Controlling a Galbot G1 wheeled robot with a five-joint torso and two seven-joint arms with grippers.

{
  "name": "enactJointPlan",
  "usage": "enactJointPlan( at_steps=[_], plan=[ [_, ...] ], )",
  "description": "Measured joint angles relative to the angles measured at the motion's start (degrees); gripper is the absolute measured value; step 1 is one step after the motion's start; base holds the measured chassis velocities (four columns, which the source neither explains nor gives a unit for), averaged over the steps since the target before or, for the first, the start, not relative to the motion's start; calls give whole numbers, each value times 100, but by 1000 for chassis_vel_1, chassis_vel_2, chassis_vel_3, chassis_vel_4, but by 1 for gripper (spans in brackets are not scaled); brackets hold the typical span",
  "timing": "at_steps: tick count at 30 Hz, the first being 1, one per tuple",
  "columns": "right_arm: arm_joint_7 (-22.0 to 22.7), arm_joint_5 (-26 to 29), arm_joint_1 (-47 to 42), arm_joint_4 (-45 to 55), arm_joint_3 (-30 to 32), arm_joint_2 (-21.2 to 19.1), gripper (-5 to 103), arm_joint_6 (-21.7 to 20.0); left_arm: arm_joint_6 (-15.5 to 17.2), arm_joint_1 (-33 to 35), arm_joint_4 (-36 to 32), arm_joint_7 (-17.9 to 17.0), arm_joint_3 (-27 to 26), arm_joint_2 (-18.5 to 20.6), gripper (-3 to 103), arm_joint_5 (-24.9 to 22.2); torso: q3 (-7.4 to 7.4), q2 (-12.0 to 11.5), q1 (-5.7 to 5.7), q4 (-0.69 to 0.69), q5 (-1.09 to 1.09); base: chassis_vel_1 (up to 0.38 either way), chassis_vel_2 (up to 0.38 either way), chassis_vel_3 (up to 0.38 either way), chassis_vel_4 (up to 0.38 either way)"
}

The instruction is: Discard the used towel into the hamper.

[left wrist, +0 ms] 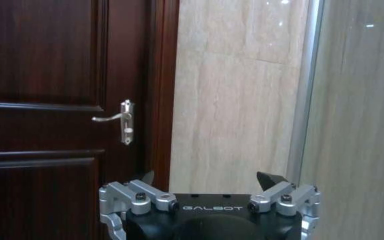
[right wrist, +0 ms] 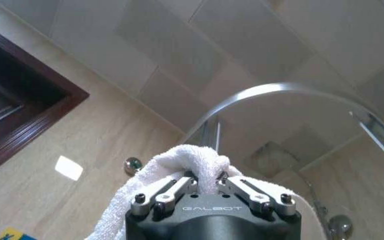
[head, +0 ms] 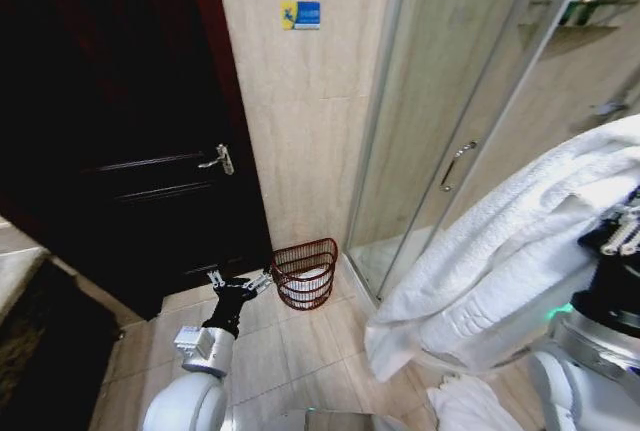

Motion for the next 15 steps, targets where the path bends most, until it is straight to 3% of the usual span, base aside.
enactJointPlan(
  at_steps=[8, 15],
  plan=[
    [35, -16, -12, 1, 5, 1, 11, -3, 0, 0, 0, 0, 0, -1, 100, 0, 0, 0, 0, -2, 1, 7, 5, -5, -4],
    [39, -16, -28, 22, -4, 21, 11, -4, 0, 0, 0, 0, 0, 0, 100, 0, 0, 0, 0, -1, 0, 106, 93, -99, -107]
  ],
)
